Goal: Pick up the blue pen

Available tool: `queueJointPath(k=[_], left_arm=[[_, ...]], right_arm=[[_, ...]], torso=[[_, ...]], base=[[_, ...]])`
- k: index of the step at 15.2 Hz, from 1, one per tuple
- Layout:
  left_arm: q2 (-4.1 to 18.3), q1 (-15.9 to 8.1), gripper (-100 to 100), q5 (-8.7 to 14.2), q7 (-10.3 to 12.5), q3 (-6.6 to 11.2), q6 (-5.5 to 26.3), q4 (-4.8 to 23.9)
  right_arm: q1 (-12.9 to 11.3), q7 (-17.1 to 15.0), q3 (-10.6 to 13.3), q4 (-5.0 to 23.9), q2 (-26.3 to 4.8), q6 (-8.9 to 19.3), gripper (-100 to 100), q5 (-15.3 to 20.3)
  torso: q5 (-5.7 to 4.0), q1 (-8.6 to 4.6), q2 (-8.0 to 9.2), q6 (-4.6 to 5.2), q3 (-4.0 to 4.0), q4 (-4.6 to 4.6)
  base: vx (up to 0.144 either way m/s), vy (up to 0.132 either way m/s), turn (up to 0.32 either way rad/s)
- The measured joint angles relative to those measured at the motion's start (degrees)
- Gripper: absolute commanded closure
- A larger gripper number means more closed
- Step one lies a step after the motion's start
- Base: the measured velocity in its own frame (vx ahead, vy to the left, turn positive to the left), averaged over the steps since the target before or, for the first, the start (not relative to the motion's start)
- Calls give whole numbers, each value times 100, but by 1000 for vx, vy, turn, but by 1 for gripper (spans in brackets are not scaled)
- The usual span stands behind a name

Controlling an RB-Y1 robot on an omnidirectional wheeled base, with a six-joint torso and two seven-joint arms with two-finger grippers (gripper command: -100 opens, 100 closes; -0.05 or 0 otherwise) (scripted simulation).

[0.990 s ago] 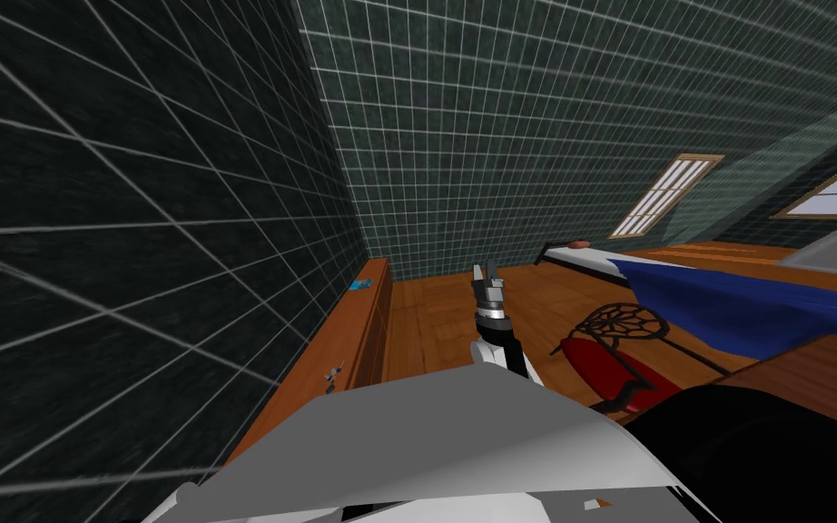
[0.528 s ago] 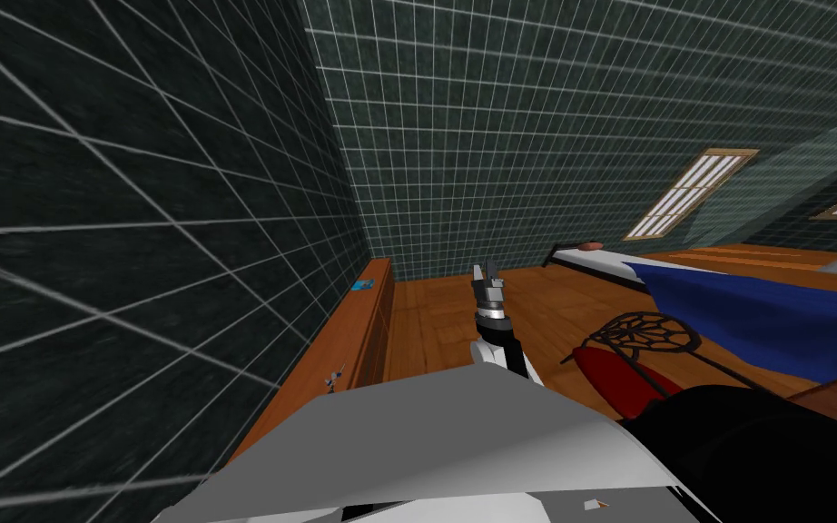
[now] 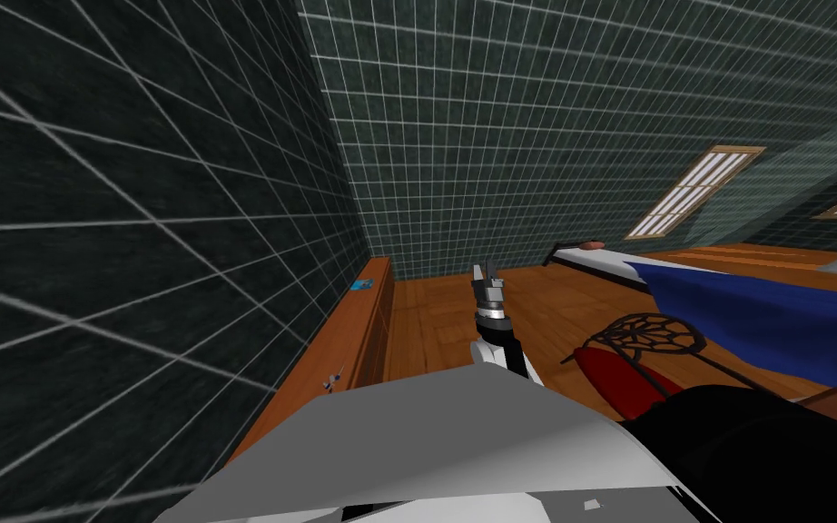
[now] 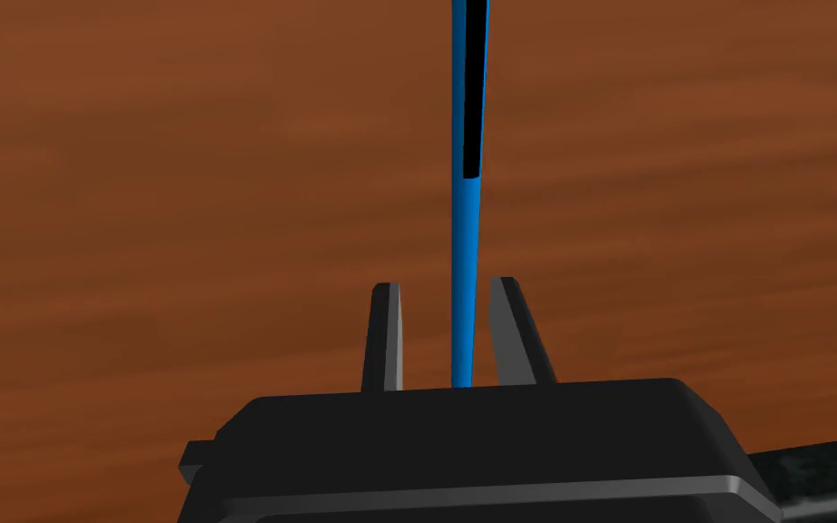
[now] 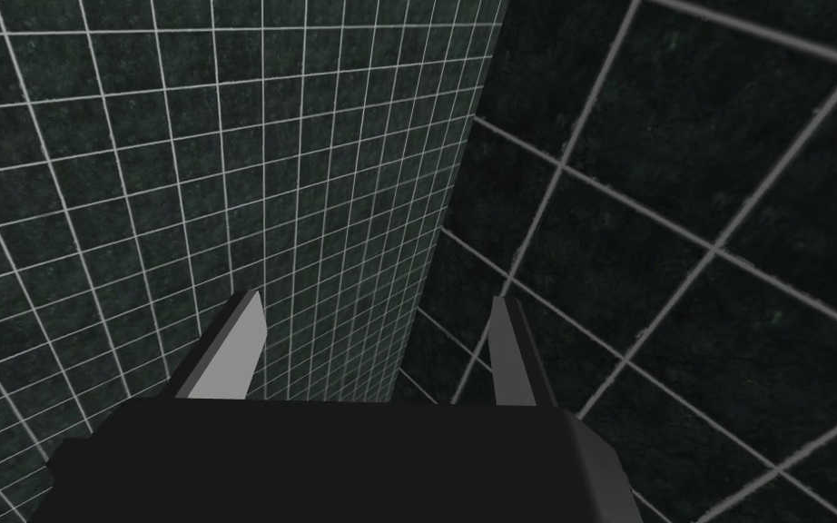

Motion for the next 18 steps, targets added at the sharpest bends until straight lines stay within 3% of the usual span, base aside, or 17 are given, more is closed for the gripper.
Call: queueJointPath(k=[3,4,6,18], left_arm=[[66,-16,100,-122,347,-78,169,-183],[77,51,100,-192,520,-121,230,-370],[102,-98,100,-204,594,-135,269,-218],[258,-104,100,-607,1652,-395,732,-867]], right_arm=[[0,0,0,0,0,0,0,0],[0,0,0,0,0,0,0,0],[0,0,0,0,0,0,0,0],[0,0,0,0,0,0,0,0]], torso=[[11,12,16,3,12,8],[11,14,16,1,12,8],[12,20,10,3,9,6],[12,17,6,2,6,5]], base=[[-94,-14,-66],[-81,-4,-58],[-56,-2,-42],[-56,-9,-50]])
